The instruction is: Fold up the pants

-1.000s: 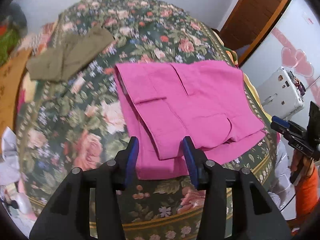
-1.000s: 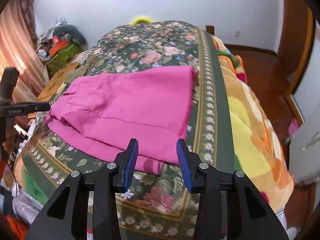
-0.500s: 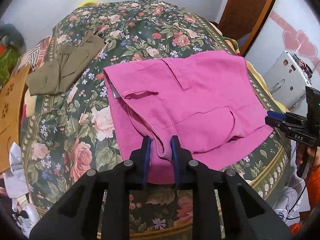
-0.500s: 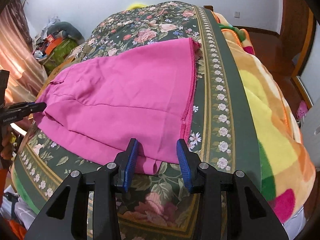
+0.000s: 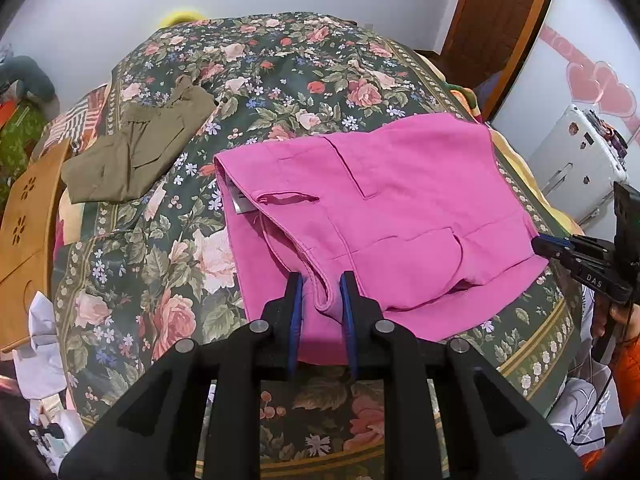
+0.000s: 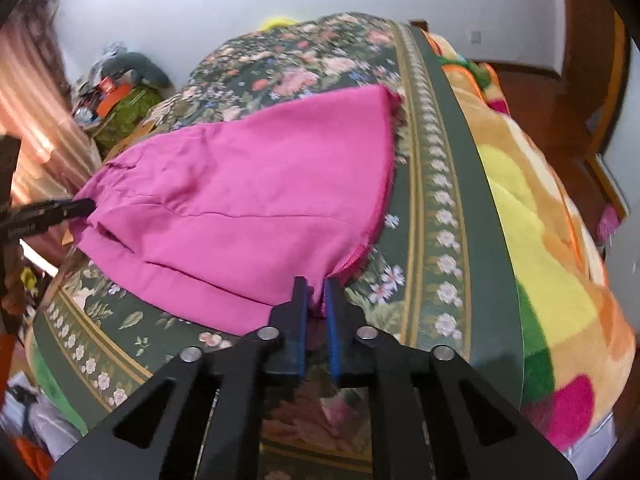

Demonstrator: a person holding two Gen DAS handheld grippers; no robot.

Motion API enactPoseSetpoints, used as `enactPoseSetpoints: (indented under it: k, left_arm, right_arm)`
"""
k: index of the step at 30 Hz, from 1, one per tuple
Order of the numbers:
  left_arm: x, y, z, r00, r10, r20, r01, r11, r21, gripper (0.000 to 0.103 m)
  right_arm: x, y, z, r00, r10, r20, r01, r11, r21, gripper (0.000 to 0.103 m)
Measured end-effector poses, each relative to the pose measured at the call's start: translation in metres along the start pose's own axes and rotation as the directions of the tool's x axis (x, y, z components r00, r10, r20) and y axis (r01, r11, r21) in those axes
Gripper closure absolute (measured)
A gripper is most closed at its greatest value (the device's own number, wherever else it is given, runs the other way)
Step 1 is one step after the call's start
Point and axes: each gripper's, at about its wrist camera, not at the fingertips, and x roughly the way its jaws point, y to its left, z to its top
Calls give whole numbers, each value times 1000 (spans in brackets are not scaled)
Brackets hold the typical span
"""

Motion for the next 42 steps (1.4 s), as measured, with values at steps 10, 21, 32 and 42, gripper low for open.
enactPoseSetpoints:
  k: [10, 21, 32, 42]
  left_arm:
    - [-27, -9, 11, 998, 30, 54, -33, 998, 55, 90]
    - [-21, 4, -5, 995, -71, -72, 73, 997, 27, 89]
    - [-12, 16, 3, 987, -86, -133, 86, 996, -8, 89]
    - [-20, 2, 13, 994, -18, -104, 25, 997, 70, 92]
  right_arm:
    - [-38, 15, 28, 991, -3, 130, 14, 997, -78, 99]
    - [-49, 27, 25, 986, 36, 163, -23, 997, -79, 99]
    - [-42, 28, 18, 989, 50, 137, -40, 997, -71, 99]
    - [-45, 30, 18, 987, 53, 152, -41, 996, -78, 99]
